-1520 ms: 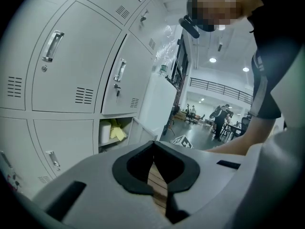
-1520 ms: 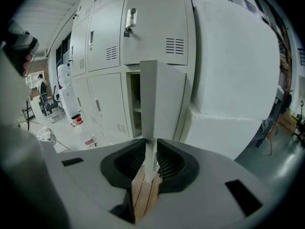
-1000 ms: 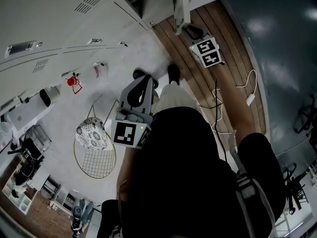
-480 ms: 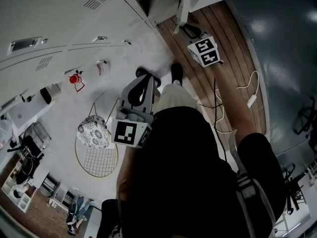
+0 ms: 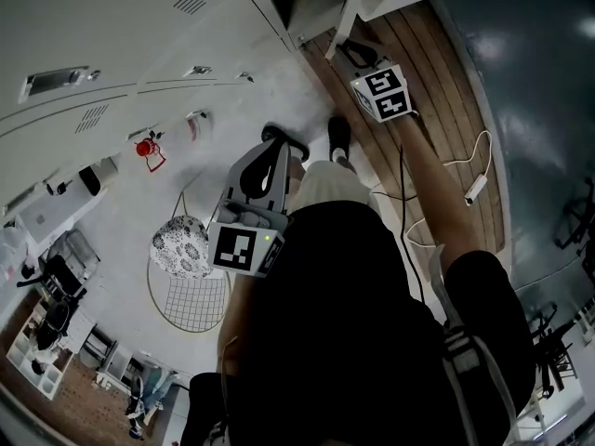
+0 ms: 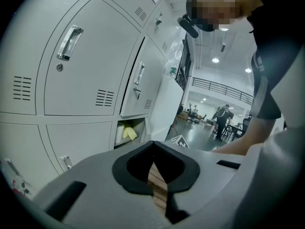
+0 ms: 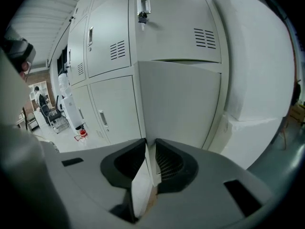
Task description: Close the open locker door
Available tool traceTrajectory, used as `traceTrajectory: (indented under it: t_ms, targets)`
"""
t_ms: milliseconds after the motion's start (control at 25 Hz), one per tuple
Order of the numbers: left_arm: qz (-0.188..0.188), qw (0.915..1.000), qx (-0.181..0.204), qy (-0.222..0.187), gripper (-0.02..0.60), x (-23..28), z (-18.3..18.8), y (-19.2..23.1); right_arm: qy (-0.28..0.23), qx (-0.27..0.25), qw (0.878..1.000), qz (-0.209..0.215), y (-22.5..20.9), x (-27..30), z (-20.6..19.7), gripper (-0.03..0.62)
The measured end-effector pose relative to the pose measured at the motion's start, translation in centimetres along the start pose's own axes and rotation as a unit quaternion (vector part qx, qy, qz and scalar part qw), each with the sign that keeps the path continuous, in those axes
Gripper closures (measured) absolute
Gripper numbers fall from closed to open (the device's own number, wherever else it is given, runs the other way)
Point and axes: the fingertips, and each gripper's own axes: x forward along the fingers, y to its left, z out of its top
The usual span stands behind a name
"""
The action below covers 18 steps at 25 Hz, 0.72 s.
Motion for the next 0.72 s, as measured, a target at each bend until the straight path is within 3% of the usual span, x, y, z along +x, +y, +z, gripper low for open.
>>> traceTrajectory:
  t_ms: [720]
  targets:
    - [-0.02, 0.9998, 0.0, -0.001, 0.565, -1.2, 0.5, 5.0, -0.013, 0.011, 0.999, -0.036, 2.4, 6.2, 4.0, 0.53]
